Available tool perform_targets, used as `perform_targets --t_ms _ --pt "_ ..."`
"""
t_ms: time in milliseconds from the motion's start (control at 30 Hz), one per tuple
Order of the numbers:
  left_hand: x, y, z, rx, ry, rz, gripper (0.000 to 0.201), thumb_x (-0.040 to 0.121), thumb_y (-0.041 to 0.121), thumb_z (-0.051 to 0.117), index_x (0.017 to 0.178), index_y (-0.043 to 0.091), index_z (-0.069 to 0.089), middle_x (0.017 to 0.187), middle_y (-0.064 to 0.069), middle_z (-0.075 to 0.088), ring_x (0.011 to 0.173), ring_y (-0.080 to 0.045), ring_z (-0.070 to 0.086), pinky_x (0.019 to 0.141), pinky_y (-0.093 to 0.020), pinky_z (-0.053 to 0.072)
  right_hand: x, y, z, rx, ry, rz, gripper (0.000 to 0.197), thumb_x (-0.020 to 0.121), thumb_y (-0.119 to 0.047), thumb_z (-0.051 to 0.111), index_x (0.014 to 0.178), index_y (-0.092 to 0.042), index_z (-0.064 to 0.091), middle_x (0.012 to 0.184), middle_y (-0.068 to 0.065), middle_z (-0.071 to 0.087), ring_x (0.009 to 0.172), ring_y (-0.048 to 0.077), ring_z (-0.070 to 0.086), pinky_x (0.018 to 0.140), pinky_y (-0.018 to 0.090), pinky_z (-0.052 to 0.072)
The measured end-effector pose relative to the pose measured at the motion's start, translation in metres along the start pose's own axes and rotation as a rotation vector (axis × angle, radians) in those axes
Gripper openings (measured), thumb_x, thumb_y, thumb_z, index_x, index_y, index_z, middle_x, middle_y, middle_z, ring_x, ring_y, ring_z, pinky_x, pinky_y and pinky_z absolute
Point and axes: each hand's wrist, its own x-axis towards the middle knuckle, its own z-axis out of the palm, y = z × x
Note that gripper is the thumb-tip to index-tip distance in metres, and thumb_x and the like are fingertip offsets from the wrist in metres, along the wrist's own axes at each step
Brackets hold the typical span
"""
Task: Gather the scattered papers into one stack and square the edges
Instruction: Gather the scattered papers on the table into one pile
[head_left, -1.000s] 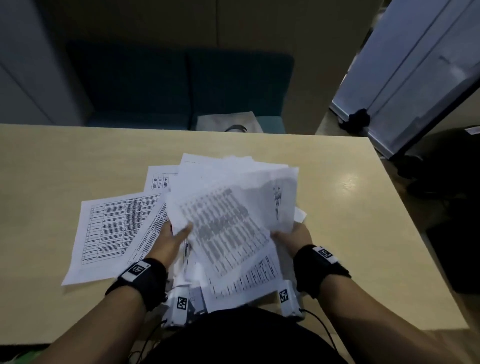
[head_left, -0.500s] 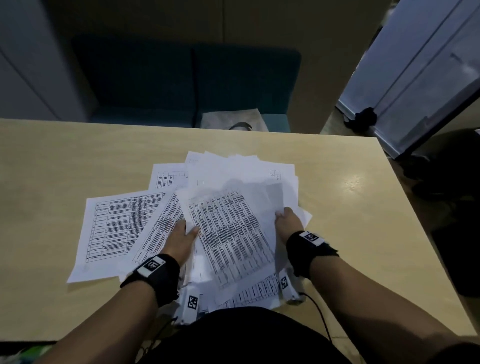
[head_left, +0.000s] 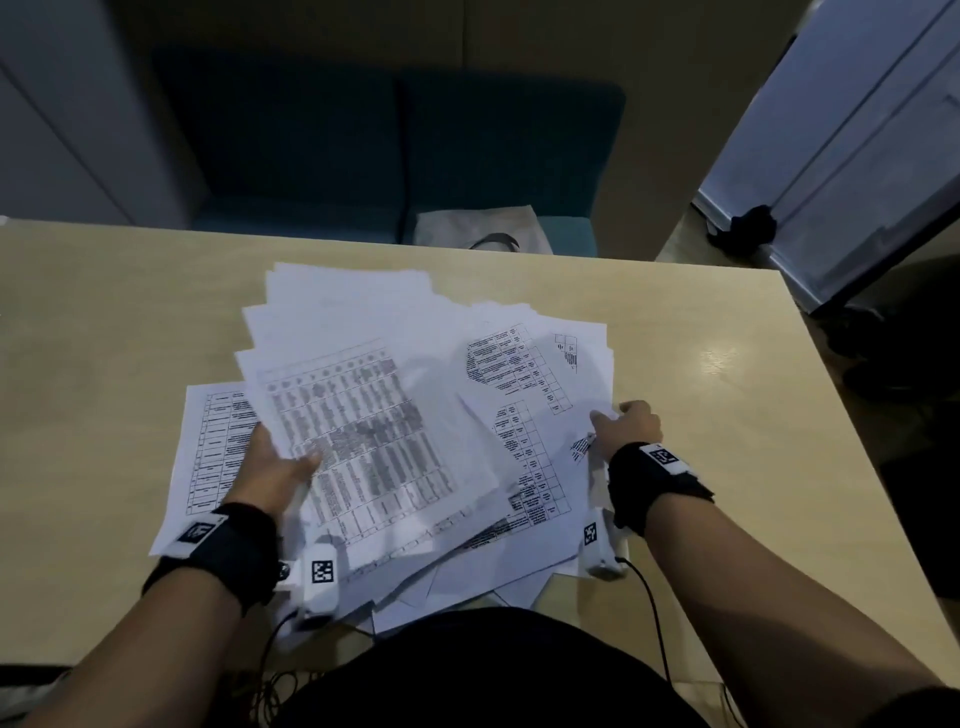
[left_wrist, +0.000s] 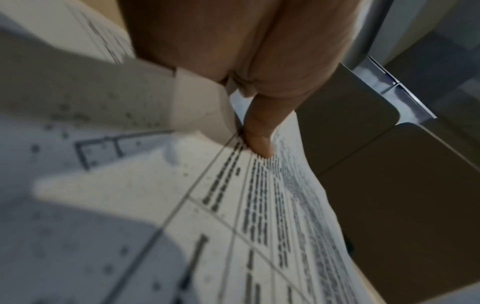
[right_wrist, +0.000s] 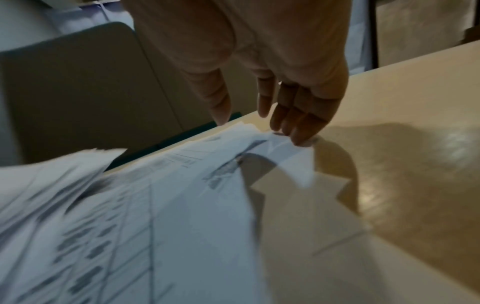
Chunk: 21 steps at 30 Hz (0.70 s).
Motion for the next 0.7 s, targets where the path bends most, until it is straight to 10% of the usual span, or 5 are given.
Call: perform_targets --t_ms 133,267,433,600,700 --pt "-0.008 -0.005 -0.003 -0.119 0.050 -0.111 0.091 0.093 -0.007 0.057 0.159 0.021 0.002 0.166 -0.006 -0.003 0.152 -0.030 0.008 0.119 -0.049 0.011 0.000 0.001 0.006 0.115 -0.162 -0.040 0.048 0.083 -0.036 0.071 0.118 -0.010 0.052 0.113 0.015 0.060 0.098 0.032 0.062 0.088 0.040 0.051" --pt "-0.016 0.000 0.011 -0.131 0.030 -0.125 0.091 0.095 -0.004 0.057 0.158 0.019 -0.003 0.166 -0.006 -0.007 0.152 -0.029 0.005 0.119 -0.048 0.010 -0.013 -0.008 0.020 0.073 -0.286 -0.077 0.034 0.076 -0.040 0.077 0.084 -0.012 0.058 0.075 0.004 0.061 0.064 0.020 0.056 0.058 0.028 0.049" --pt "0.005 -0.022 0.009 -0.209 0.009 -0.117 0.096 0.092 -0.005 0.060 0.158 0.024 -0.003 0.166 -0.004 -0.010 0.152 -0.029 0.003 0.120 -0.050 0.010 -0.033 -0.008 0.037 0.033 -0.366 -0.095 0.035 0.077 -0.030 0.078 0.094 -0.003 0.066 0.081 0.008 0.064 0.065 0.020 0.057 0.054 0.023 0.041" --pt "0.022 -0.032 -0.016 -0.188 -0.036 -0.066 0.105 0.071 0.016 0.084 0.153 0.032 0.020 0.165 -0.002 0.018 0.148 -0.029 0.023 0.117 -0.057 0.019 -0.033 -0.005 0.029 0.022 -0.308 -0.074 0.018 0.082 -0.021 0.071 0.088 -0.006 0.062 0.079 0.007 0.060 0.069 0.021 0.056 0.058 0.026 0.045" --pt "0.028 -0.028 -0.034 -0.058 0.050 0.002 0.078 0.086 0.009 0.074 0.149 0.022 0.030 0.153 0.000 0.041 0.140 -0.027 0.038 0.114 -0.053 0.028 -0.018 -0.007 0.009 -0.104 -0.312 -0.113 0.029 0.082 -0.025 0.071 0.102 -0.005 0.064 0.090 0.008 0.063 0.076 0.022 0.057 0.062 0.025 0.045"
